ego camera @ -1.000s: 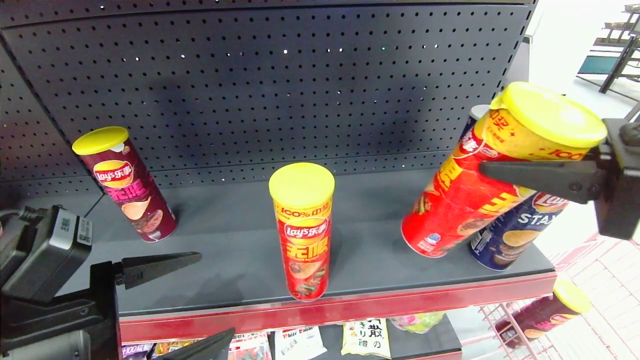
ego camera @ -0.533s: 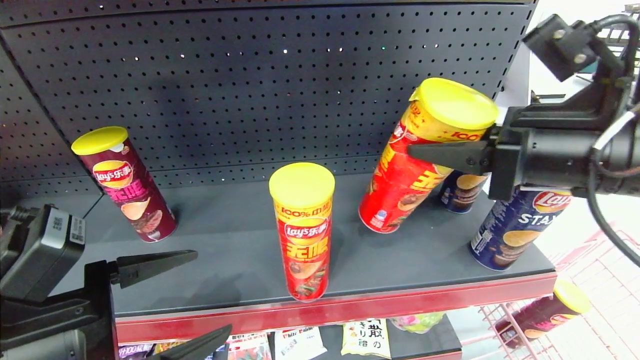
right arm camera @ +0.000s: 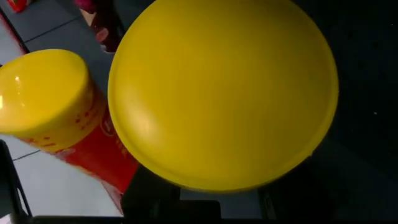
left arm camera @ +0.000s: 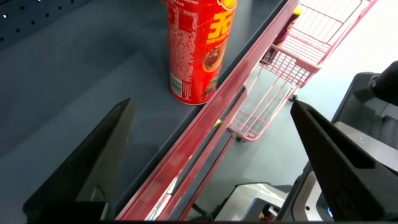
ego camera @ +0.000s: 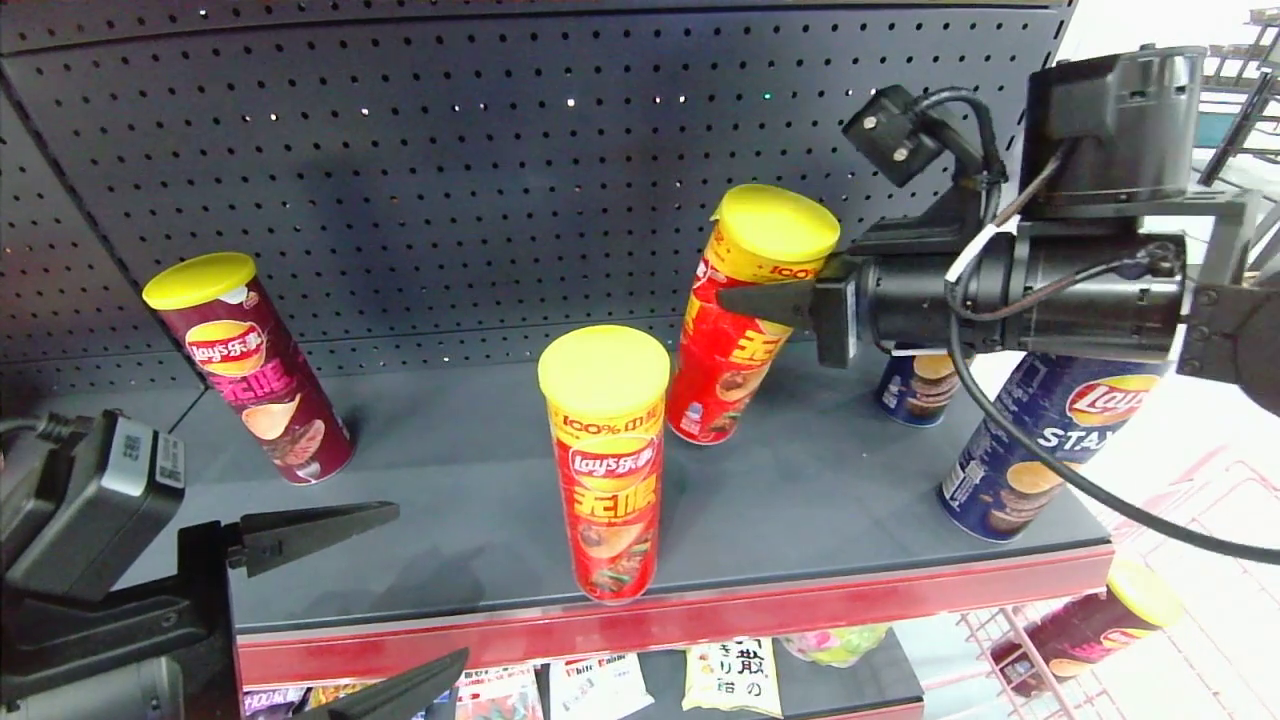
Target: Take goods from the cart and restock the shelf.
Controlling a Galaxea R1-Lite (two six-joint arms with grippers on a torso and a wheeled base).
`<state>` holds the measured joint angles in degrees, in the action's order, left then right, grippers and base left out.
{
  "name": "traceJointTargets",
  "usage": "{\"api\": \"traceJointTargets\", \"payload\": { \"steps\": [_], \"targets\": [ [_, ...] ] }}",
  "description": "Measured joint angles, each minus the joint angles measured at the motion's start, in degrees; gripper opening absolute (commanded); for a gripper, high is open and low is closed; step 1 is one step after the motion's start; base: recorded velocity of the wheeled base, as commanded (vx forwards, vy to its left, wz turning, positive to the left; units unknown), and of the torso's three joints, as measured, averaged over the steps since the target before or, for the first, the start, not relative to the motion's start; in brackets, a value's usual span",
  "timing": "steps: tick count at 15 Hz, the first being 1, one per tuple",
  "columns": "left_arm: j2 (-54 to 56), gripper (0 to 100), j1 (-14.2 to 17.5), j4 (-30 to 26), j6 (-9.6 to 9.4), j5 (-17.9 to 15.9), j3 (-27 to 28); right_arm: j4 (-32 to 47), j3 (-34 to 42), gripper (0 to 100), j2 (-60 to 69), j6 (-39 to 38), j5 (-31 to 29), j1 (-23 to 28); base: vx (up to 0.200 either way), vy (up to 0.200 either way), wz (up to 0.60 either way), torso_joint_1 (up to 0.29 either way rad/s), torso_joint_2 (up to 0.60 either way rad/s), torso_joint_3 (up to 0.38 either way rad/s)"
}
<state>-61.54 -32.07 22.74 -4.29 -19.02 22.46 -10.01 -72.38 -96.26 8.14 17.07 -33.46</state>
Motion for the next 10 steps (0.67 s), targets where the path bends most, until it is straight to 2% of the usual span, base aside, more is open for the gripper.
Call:
{"api": "traceJointTargets", "payload": {
  "steps": [10],
  "targets": [
    [-0.3,100,0.1,0.0,0.06,0.1,-0.4,0.5,-7.8,0,-9.6,0.1,0.0,0.0,0.0,0.0,0.0,0.0,0.0,0.0]
  ]
}}
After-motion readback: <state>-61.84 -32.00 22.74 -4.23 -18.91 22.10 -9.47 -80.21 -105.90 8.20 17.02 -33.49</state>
